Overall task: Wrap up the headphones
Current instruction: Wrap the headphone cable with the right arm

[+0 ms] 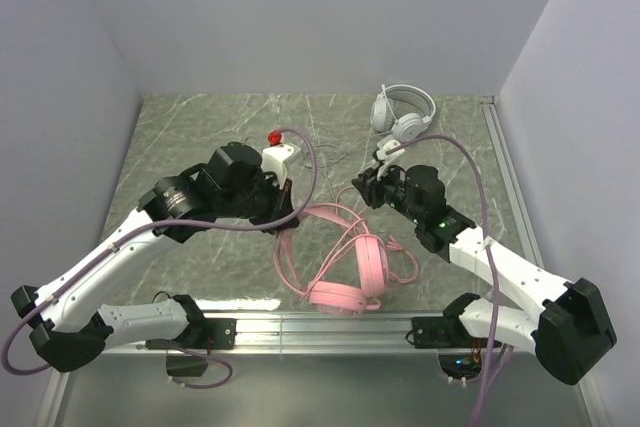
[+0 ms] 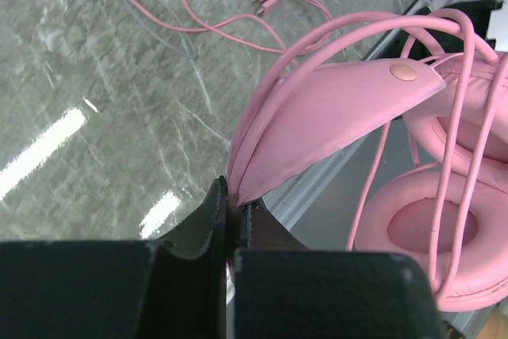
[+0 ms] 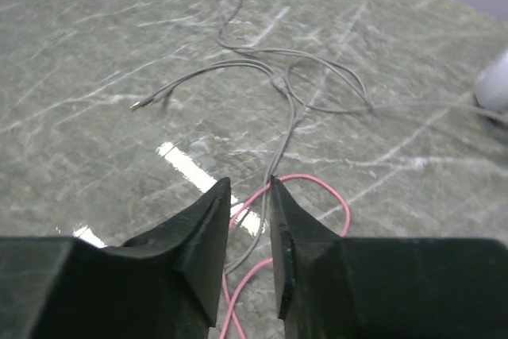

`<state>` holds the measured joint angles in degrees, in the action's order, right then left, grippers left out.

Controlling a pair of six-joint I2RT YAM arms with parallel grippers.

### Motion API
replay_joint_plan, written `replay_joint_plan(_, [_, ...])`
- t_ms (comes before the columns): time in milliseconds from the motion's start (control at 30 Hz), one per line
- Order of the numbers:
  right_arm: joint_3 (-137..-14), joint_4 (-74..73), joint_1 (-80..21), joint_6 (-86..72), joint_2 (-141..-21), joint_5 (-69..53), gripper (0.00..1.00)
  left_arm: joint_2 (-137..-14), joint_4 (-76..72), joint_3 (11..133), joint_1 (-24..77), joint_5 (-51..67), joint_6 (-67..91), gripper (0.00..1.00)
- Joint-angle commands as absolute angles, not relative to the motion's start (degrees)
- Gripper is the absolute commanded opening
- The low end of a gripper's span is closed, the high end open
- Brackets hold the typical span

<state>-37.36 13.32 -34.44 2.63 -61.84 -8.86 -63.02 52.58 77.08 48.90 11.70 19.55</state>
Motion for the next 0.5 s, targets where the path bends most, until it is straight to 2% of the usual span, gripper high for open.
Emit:
replay_joint_plan(0, [-36.7, 17.7, -31.5, -4.1, -59.9, -6.0, 0.34, -62.6, 50.0, 77.9, 47.0, 14.3, 24.4, 0.0])
replay_joint_plan(100, [-35.0, 18.6, -26.6, -8.8, -57.1, -7.8, 0.38, -63.0, 49.7, 76.0, 43.5, 16.1, 25.3, 0.0])
replay_joint_plan(133, [-33.5, 19.4, -25.4, -10.1, -56.2, -7.9, 0.44, -63.5, 49.6, 75.6, 41.3, 18.3, 25.2, 0.0])
replay_joint_plan(200, [-32.3, 19.6, -22.0, -13.0, -53.2, -8.8, 0.48, -63.8, 49.6, 74.4, 39.2, 19.5, 25.4, 0.0])
replay_joint_plan(267, [-30.2, 20.4, -19.3, -14.9, -51.0, -10.2, 0.59, -64.5, 49.8, 73.8, 36.5, 21.1, 25.3, 0.0])
replay_joint_plan(333, [-28.3, 20.6, -18.1, -15.8, -47.7, -10.4, 0.65, -64.6, 49.3, 73.6, 34.4, 22.1, 25.1, 0.0])
replay_joint_plan(467, [-25.9, 20.7, -15.7, -17.9, -43.9, -12.1, 0.7, -65.2, 49.8, 73.9, 31.6, 23.8, 24.8, 0.0])
